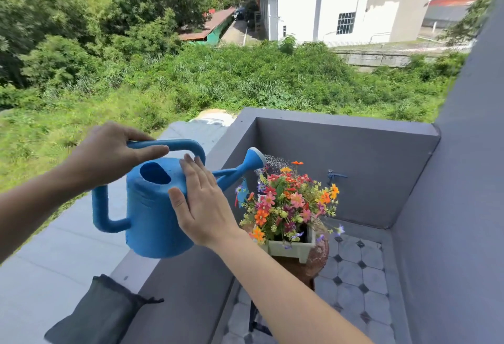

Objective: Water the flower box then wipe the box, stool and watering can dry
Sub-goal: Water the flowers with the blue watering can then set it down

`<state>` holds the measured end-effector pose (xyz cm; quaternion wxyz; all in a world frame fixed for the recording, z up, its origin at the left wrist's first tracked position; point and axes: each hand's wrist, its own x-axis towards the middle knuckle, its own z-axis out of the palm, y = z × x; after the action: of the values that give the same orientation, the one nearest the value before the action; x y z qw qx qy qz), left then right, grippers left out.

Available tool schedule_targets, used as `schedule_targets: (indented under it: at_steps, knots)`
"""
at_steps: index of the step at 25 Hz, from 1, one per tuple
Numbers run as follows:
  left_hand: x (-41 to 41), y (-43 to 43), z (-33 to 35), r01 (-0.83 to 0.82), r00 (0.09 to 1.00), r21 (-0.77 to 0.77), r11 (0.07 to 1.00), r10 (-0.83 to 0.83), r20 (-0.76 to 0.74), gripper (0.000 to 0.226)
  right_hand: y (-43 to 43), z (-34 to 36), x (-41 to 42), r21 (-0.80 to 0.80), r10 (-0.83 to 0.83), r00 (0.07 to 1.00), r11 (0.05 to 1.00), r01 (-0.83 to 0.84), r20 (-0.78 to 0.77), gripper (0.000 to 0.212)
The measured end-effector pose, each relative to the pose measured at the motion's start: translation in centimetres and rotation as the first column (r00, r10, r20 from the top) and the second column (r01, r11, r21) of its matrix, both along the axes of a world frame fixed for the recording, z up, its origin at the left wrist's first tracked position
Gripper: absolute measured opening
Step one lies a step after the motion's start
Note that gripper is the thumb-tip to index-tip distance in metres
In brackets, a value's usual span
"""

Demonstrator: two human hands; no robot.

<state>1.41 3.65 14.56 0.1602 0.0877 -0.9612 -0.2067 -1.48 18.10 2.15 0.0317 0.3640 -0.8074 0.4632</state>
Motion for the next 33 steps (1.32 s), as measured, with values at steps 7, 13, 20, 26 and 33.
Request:
schedule_targets:
  at_steps: [7, 13, 20, 26, 33]
  knots:
    - [1.6, -3.1, -5.4, -0.163, 0.966, 0.383, 0.909, 0.226, -0.126, 0.017, -3.3, -1.5, -1.6, 0.187, 0.058, 0.998, 0.981, -0.055, -0.006, 0.06]
    - [1.1, -5.5, -11.3, -0.325, 0.89, 0.493, 0.807, 0.437, -0.128, 0.008, -8.8, -4.2, -3.5, 0.425, 0.044, 0.987, 0.899, -0.106, 0.154, 0.064]
    - [-1.3, -7.5, -17.8, -0.446, 0.789, 0.526, 0.724, 0.596, -0.152, 0.023, -14.0, -8.8, -5.7, 0.44, -0.068, 0.975, 0.898, -0.032, 0.21, 0.088]
    - [-0.9, -7.2, -21.1, -0.483, 0.757, 0.575, 0.66, 0.645, -0.105, 0.027, -15.0, -12.4, -6.5, 0.524, -0.02, 0.979, 0.847, -0.092, 0.204, 0.061]
    - [-0.7, -5.4, -20.9, -0.432, 0.842, 0.606, 0.668, 0.539, 0.007, 0.018, -13.5, -13.3, -6.4, 0.513, -0.048, 0.987, 0.857, -0.04, 0.156, 0.057]
